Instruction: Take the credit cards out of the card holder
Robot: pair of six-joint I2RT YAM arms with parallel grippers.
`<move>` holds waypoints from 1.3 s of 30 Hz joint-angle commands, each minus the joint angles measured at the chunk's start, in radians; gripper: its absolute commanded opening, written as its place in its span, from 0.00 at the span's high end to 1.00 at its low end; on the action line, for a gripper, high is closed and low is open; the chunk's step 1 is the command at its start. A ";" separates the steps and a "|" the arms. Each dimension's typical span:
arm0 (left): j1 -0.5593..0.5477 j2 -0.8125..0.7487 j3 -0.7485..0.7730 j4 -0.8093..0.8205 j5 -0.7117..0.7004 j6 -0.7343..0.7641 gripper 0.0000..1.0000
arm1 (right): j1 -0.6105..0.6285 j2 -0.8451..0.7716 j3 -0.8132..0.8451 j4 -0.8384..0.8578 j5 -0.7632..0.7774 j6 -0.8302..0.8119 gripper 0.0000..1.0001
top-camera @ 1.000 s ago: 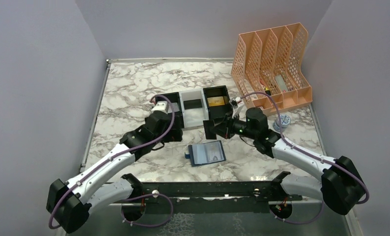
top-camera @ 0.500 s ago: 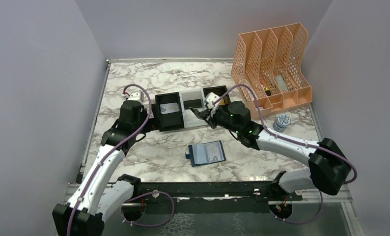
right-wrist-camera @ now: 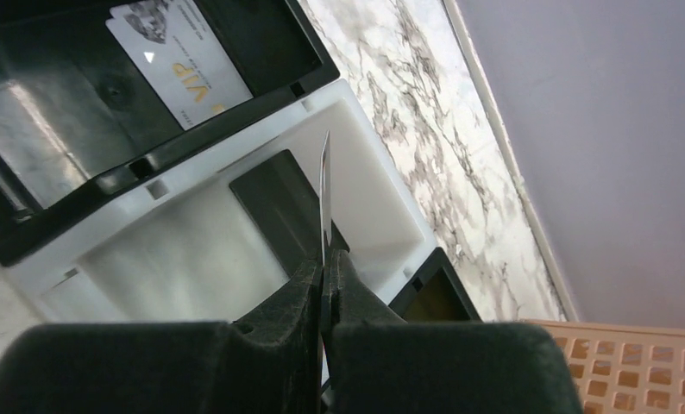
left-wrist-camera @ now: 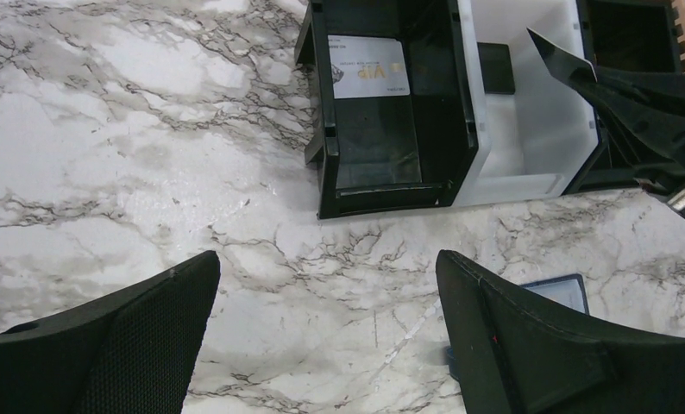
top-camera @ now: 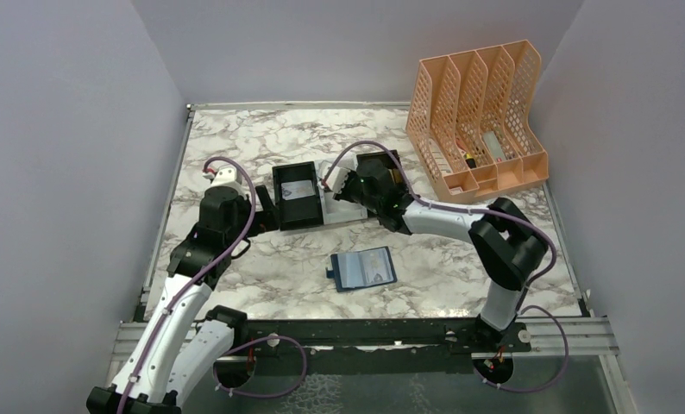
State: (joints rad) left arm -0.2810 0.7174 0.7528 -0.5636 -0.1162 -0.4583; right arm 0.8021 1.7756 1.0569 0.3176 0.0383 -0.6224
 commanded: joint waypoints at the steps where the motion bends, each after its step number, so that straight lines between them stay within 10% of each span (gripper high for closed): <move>1: 0.005 0.003 -0.009 0.004 0.010 0.013 0.01 | -0.003 0.080 0.073 -0.014 0.056 -0.143 0.99; 39: 0.005 -0.009 -0.010 0.005 0.009 0.018 0.01 | -0.021 0.352 0.248 -0.053 0.043 -0.373 0.96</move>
State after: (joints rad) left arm -0.2806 0.7174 0.7486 -0.5640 -0.1158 -0.4530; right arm 0.7898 2.0918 1.2747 0.2398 0.1062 -0.9783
